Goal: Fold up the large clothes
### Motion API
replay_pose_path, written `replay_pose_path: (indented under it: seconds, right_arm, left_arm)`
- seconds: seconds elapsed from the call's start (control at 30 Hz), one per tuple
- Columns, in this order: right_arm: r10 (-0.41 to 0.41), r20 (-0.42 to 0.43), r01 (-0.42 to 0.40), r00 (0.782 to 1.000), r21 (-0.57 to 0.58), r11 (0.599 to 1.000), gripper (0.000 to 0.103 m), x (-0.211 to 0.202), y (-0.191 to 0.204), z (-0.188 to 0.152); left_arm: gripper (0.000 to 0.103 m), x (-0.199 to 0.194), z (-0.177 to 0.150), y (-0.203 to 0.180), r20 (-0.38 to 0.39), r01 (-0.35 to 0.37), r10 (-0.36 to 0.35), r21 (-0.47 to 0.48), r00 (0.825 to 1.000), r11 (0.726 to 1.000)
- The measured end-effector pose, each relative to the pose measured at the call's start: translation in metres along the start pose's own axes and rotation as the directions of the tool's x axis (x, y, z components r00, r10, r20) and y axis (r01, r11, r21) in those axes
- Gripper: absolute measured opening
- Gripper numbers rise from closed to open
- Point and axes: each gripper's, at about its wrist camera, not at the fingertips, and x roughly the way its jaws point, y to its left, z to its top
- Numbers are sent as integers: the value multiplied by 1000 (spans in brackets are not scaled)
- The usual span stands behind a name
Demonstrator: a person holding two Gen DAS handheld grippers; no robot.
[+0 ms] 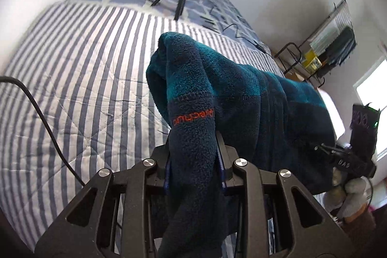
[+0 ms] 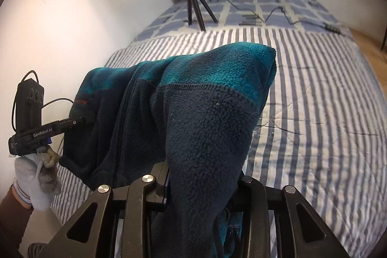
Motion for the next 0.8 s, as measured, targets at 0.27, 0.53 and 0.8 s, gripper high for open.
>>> replay_pose_path:
  seconds: [0.27, 0.53, 0.8]
  right_arm:
    - [-50, 89, 54, 995, -50, 997, 32, -60, 3, -8]
    - [-132, 169, 147, 977, -82, 986, 32, -121, -9, -14]
    - [-219, 219, 243, 951, -88, 966, 32, -159, -37, -8]
  left_arm:
    - [27, -48, -19, -54, 75, -13, 3, 123, 997, 992]
    - [27, -69, -27, -125, 132, 7, -42, 257, 990, 966]
    - [27, -60, -29, -192, 159, 14, -78, 369, 984, 929]
